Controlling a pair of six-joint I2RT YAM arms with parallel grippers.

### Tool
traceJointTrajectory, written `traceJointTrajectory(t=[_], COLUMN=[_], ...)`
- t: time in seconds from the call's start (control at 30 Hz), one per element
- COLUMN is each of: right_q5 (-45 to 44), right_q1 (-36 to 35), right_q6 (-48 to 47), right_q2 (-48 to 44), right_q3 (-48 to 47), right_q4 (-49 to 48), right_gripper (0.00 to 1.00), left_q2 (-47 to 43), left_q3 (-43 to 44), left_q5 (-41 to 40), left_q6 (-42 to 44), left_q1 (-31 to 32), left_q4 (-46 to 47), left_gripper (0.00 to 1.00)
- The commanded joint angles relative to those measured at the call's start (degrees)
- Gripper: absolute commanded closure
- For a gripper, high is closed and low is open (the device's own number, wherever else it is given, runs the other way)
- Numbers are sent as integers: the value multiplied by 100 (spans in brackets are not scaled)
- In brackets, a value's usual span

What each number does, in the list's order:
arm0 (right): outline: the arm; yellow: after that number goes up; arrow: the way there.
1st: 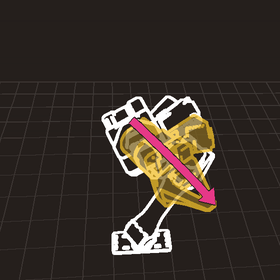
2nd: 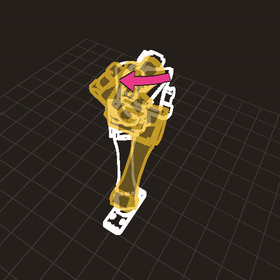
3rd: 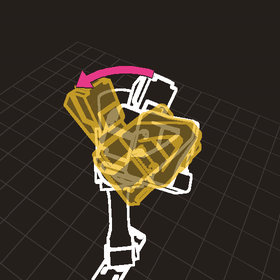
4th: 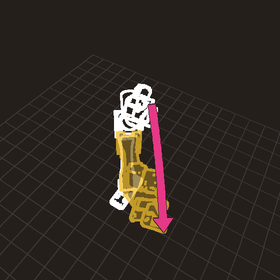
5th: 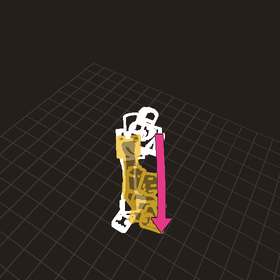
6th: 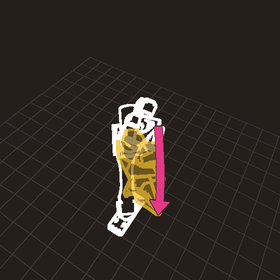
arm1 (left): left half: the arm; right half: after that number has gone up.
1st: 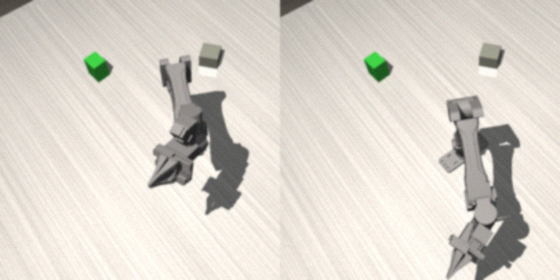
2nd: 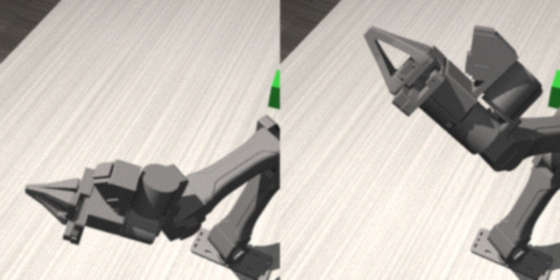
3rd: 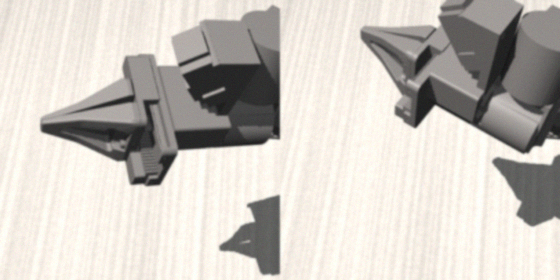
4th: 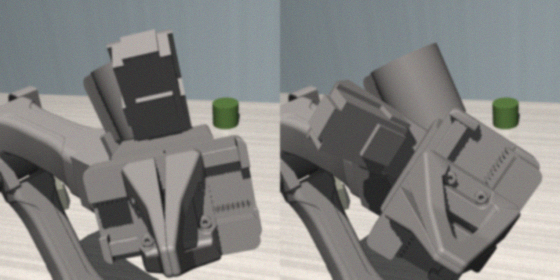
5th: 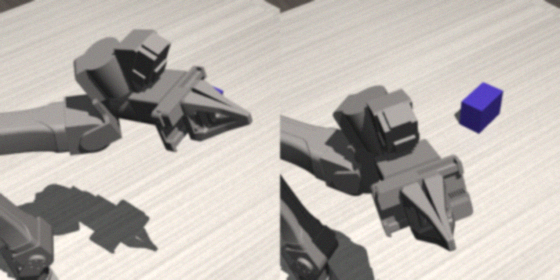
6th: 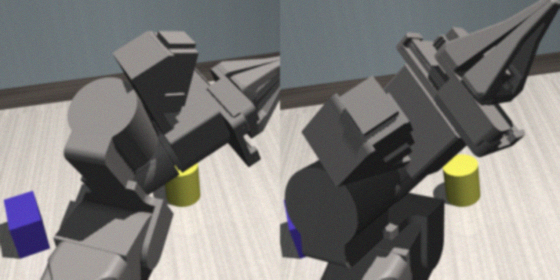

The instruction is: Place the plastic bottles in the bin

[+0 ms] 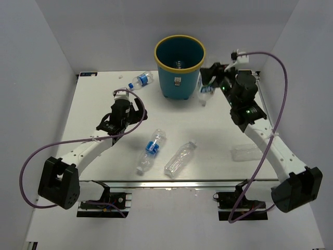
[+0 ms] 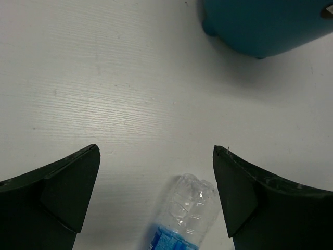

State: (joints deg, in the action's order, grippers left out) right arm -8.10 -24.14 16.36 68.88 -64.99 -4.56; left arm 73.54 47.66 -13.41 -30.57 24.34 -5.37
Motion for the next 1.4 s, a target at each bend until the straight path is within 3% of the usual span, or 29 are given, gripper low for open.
traceJointTrajectory(t=[0.0,0.13,0.37,0.43,0.47,0.5,0.53,0.6,0.63,0.7,0.93,1.0,1.23,1.37], right_q5=[597,625,-148,-96,-8,1,10,10,62,150,62,-59,343,405], right_q1=[-20,-20,-20,-29,-29,-47,-56,-82,-82,-82,-82,-65,857,1078], right_q6=[-1027,-1493,-1731,-1794,-1733,-1698,-1706,-1680,-1671,-1523,-1372,-1451,-416,15], right_q2=[668,1977,4570,5515,5870,6126,6363,6112,5615,5120,3539,3125,859,4], right_q3=[-653,-2146,-4352,-5870,-6546,-7623,-7825,-7496,-6675,-5976,-5182,-4464,-1467,89], right_q4=[-2265,-3058,-4667,-4144,-3689,-2936,-2737,-2908,-3067,-3227,-1121,-591,-265,-141], right_gripper=[67,64,62,32,12,11,11,11,11,11,11,11,11,11], left_q2=[108,319,416,416,381,372,346,284,267,231,380,398,644,986], left_q3=[-11,33,-160,-178,-195,-265,-309,-406,-441,-486,-442,-468,-389,-345], left_q5=[672,971,1543,1683,1753,1876,1938,2044,2061,2088,2071,2000,1526,1148], left_q6=[174,394,420,420,437,438,446,464,464,490,604,657,851,754], left_q1=[-8,-8,10,18,27,27,62,89,132,168,518,633,1187,1275], left_q4=[229,255,387,300,273,229,194,107,97,-7,-351,-377,-729,-913], left_gripper=[2,2,2,2,2,2,2,2,2,2,2,2,2,2])
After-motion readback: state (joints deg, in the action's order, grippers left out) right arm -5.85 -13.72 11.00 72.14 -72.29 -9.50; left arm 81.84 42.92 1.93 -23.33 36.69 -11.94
